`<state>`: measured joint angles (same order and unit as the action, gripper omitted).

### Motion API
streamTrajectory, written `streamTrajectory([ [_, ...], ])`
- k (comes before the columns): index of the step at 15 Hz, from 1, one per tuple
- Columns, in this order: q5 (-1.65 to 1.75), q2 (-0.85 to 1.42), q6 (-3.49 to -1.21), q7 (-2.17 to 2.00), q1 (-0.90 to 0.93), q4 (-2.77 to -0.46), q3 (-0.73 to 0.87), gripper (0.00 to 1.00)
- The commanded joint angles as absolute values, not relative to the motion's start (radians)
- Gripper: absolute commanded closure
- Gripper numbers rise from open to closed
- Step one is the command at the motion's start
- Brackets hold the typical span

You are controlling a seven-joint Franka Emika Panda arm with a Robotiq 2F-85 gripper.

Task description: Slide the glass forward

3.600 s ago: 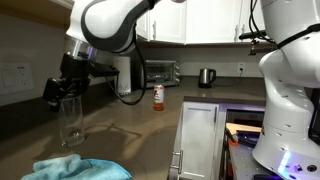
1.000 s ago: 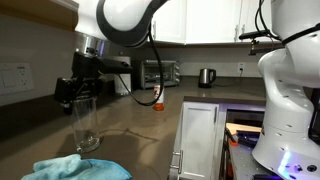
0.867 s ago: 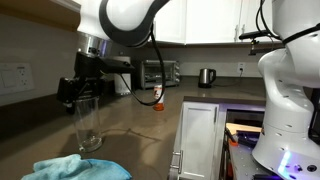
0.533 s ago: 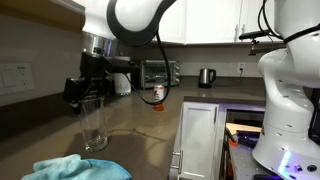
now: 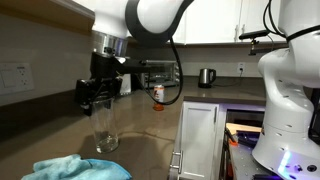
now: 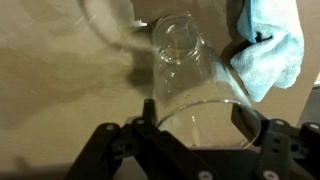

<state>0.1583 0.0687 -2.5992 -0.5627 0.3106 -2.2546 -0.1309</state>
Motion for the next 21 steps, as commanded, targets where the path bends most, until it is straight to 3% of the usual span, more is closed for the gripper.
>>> streamTrajectory([
  [1,0.197,0.022,-2.629,-0.641,0.299,-2.354,-0.162,0.28],
  [14,0.259,-0.075,-2.760,-0.778,0.315,-2.512,-0.217,0.25],
  [21,0.077,-0.098,-2.713,-0.609,0.283,-2.501,-0.246,0.32],
])
